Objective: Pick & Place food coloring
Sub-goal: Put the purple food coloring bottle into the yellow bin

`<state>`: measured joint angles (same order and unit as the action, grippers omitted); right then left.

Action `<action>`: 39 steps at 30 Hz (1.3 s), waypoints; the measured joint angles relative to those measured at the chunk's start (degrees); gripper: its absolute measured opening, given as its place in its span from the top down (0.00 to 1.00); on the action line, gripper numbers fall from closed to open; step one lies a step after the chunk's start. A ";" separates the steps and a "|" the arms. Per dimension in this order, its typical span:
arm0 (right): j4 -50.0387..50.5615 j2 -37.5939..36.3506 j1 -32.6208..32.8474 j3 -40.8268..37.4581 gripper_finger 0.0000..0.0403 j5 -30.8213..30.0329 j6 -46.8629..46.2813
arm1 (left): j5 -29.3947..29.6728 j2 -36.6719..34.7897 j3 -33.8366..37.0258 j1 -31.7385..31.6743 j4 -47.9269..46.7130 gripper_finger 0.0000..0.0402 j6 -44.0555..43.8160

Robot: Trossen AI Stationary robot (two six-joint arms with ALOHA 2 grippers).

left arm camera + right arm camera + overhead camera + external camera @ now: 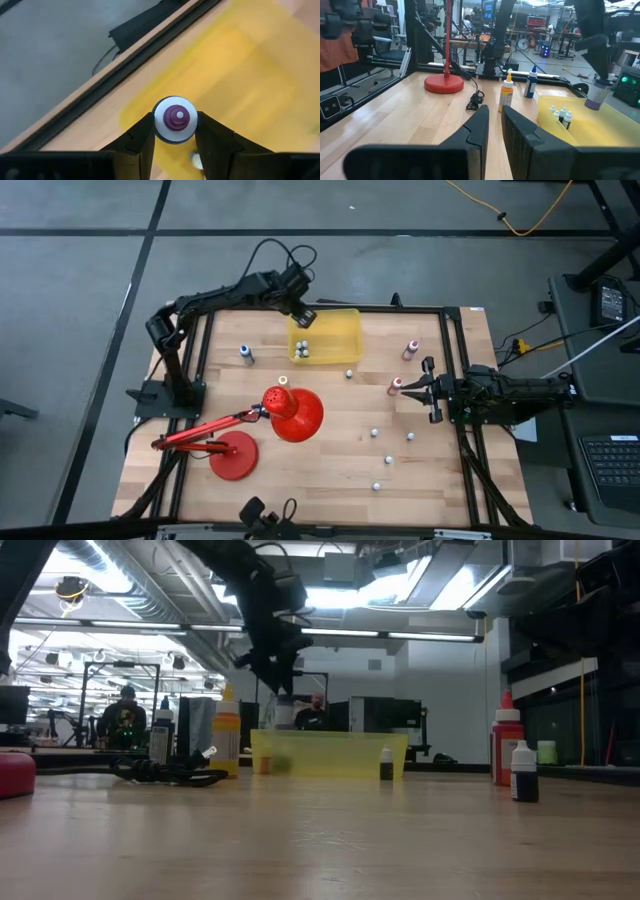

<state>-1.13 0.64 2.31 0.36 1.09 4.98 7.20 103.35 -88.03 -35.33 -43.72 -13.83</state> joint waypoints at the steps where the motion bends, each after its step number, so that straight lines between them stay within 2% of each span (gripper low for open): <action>1: 0.00 -0.01 0.01 0.00 0.86 0.01 0.00 | 0.41 -0.02 0.55 -0.20 0.41 0.70 0.56; 9: 0.00 -0.02 0.00 0.00 0.86 0.01 -0.01 | 0.75 -0.04 5.17 -2.72 5.88 0.70 1.58; 22: 0.00 -0.01 0.01 0.02 0.86 0.01 0.00 | -0.98 0.15 11.43 -3.11 11.88 0.70 1.55; 30: -0.01 -0.01 0.00 0.00 0.86 0.01 -0.01 | -0.90 0.50 11.81 -3.28 13.13 0.70 2.45; 39: 0.00 -0.01 -0.01 0.00 0.86 0.00 -0.01 | -0.52 1.84 11.81 -3.37 12.28 0.62 2.62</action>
<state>-1.13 0.63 2.31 0.36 1.09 4.97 6.68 105.19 -76.23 -38.70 -31.43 -11.20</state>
